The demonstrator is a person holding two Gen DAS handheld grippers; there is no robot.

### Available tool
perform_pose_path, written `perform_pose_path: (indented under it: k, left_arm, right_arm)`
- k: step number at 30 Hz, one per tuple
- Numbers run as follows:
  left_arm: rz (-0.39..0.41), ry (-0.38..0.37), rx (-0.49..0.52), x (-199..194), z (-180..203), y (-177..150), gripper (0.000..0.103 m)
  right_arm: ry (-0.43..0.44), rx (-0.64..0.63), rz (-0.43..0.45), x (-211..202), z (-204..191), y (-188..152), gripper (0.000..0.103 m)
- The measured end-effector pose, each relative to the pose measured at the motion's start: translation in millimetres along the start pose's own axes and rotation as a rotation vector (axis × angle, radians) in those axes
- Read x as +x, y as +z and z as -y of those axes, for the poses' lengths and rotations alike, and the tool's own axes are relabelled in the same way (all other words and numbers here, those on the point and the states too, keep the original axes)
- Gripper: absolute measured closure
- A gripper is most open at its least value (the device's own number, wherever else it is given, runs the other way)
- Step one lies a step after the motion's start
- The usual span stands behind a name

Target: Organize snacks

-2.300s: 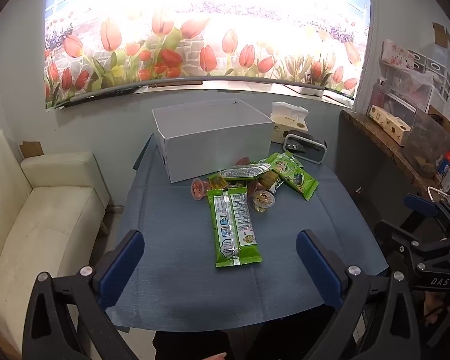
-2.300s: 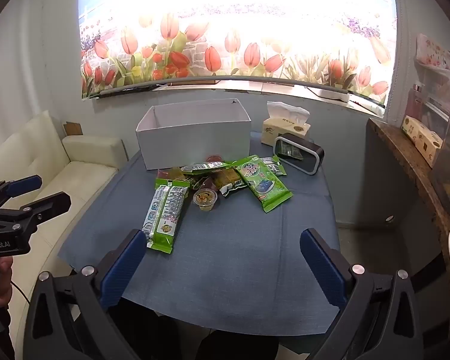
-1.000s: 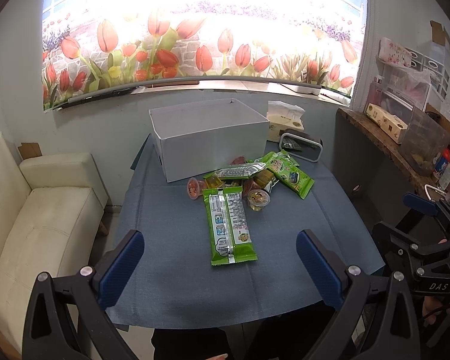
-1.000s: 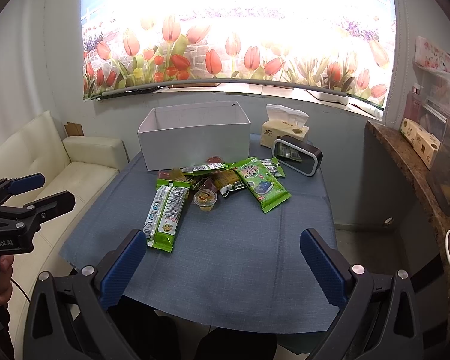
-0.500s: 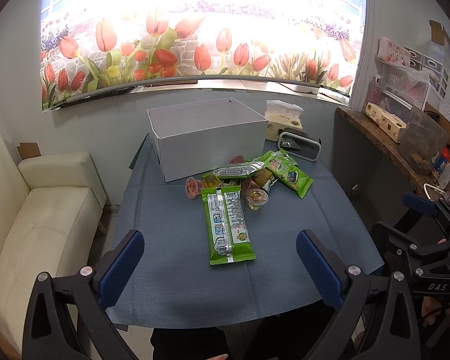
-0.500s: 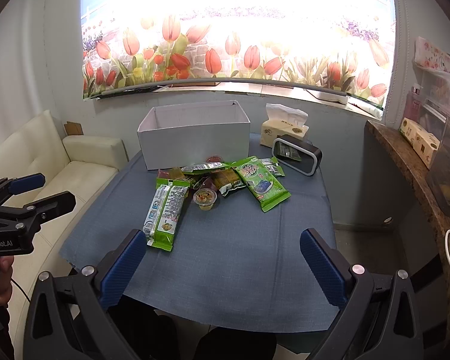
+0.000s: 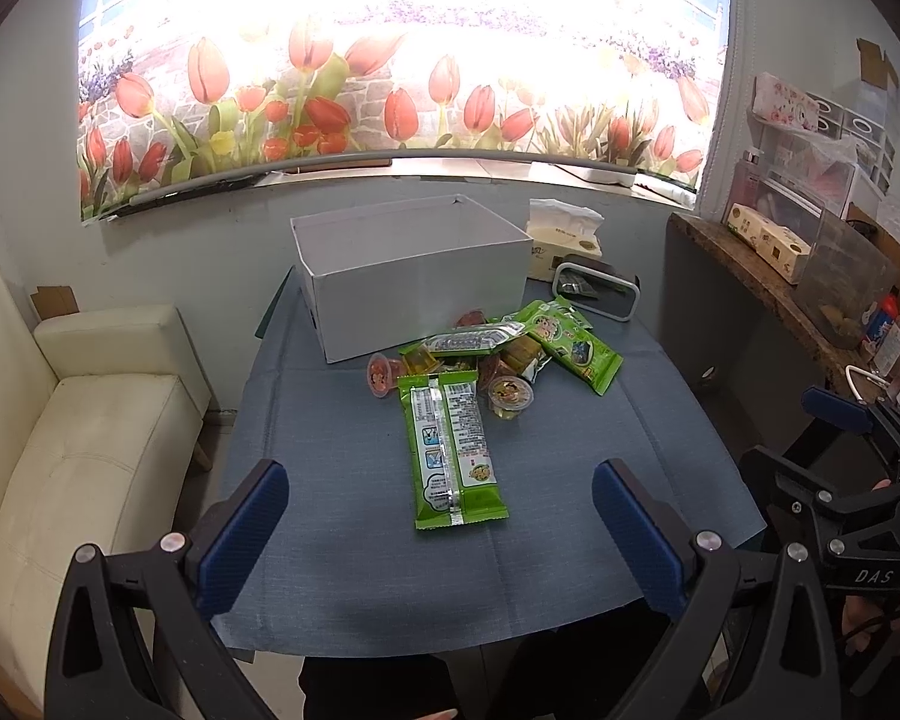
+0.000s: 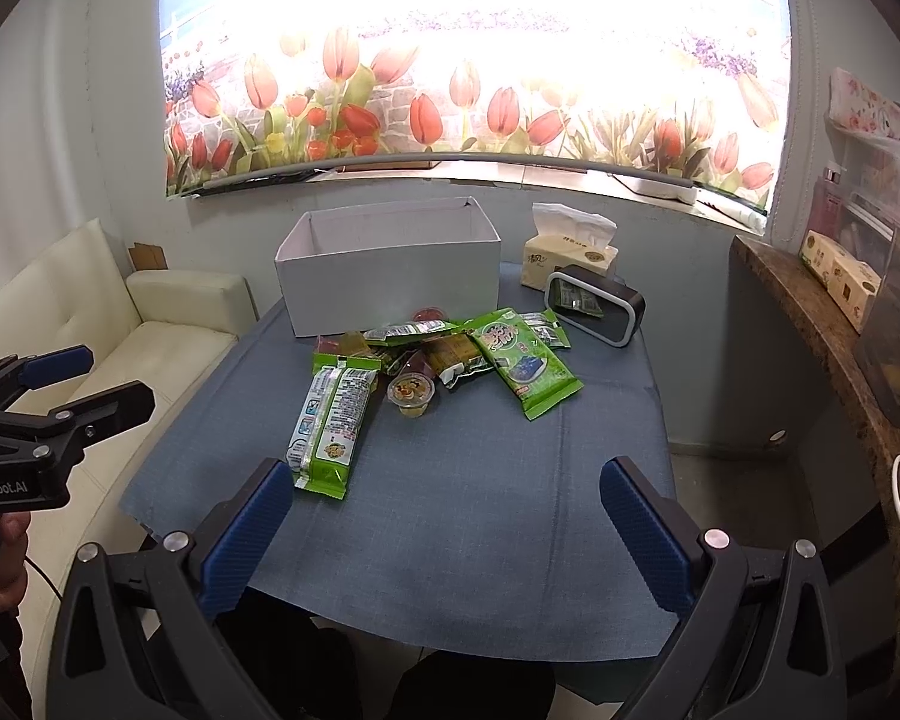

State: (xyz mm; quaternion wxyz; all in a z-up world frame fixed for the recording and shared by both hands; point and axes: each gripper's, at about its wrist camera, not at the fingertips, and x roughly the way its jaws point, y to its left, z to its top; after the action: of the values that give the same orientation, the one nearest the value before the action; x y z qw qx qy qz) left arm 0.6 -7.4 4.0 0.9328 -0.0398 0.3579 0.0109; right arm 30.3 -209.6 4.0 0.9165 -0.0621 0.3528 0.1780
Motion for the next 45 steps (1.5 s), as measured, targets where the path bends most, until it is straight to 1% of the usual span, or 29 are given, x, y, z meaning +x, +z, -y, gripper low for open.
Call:
perform_pose_path:
  k: [13,22,25,28,31,33,36,37,38,40,42,43,45]
  left_arm:
    - [-0.003,-0.003,-0.002,1,0,-2,0.0]
    - [-0.022,-0.003,-0.007,11,1,-5,0.0]
    - [-0.051,0.005,-0.018,29,1,-7,0.0]
    - [-0.097,0.017,-0.035,56,0,-11,0.0]
    - [-0.142,0.039,-0.048,88,-1,-14,0.0]
    - [-0.168,0.073,-0.052,107,-1,-17,0.0]
    - [-0.201,0.051,-0.08,138,-3,-20,0.0]
    - [-0.22,0.06,-0.083,150,-3,-21,0.0]
    - [-0.235,0.082,-0.074,164,-2,-22,0.0]
    - [-0.242,0.097,-0.057,185,1,-23,0.0]
    - [-0.279,0.12,-0.044,212,2,-24,0.0]
    - [-0.293,0.12,-0.047,221,1,-24,0.0]
    - [-0.31,0.076,-0.073,237,-1,-24,0.0]
  right_arm:
    - [-0.002,-0.003,0.007,-2,1,1,0.0]
    - [-0.008,0.001,0.005,-3,3,0,0.0]
    - [-0.011,0.004,0.002,-2,4,-1,0.0]
    - [-0.016,0.007,-0.004,-1,6,-4,0.0]
    - [-0.023,0.01,-0.012,0,9,-8,0.0]
    - [-0.03,0.018,-0.018,0,12,-11,0.0]
    - [-0.04,0.03,-0.03,1,17,-18,0.0]
    - [-0.045,0.033,-0.033,1,19,-19,0.0]
    - [-0.053,0.041,-0.038,1,23,-21,0.0]
    - [-0.061,0.061,-0.048,2,29,-23,0.0]
    - [-0.069,0.082,-0.052,1,36,-26,0.0]
    - [-0.073,0.088,-0.053,0,38,-27,0.0]
    - [-0.084,0.095,-0.056,-2,42,-31,0.0]
